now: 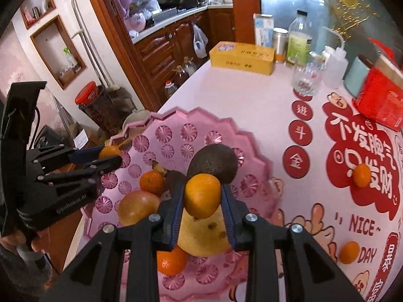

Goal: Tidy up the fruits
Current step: 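Lower the oranges into the bowl and open both grippers, then move both tools back to the remaining oranges on the cloth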

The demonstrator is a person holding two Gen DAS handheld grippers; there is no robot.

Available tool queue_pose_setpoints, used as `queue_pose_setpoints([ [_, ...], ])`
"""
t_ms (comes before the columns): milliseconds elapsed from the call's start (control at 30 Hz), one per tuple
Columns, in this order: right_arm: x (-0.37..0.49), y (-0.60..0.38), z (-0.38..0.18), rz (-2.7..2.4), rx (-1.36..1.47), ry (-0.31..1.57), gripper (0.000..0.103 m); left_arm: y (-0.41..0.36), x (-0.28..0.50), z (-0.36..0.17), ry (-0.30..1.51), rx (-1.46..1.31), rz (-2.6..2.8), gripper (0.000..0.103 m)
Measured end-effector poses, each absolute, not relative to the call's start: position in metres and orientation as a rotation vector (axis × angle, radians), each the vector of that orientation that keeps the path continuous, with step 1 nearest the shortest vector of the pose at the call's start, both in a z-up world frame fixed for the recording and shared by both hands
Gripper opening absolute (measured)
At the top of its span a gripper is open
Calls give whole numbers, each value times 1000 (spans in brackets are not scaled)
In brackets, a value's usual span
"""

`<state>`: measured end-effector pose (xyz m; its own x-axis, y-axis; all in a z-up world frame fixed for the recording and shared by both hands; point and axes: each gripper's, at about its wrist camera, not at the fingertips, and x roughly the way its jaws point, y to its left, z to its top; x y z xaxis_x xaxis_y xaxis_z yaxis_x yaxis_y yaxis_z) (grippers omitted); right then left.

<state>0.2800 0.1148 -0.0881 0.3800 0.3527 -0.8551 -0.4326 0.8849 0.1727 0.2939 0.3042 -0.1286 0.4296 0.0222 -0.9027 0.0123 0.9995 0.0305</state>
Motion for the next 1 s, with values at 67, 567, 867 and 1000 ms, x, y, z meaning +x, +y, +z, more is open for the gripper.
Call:
queue_pose_setpoints([
  [67,282,119,-94,503,-95,1081,30,303,295,-136,1142,37,-4,29],
  [567,273,119,-88,519,-97,1045,46,291,285,-132,1126,69,1,73],
  [867,260,100,-79,508,-72,1031,46,277,270,-113,1099,86,2,80],
  [1000,250,86,-74,491,-65,1020,46,266,262,-107,1095,87,-12,80],
])
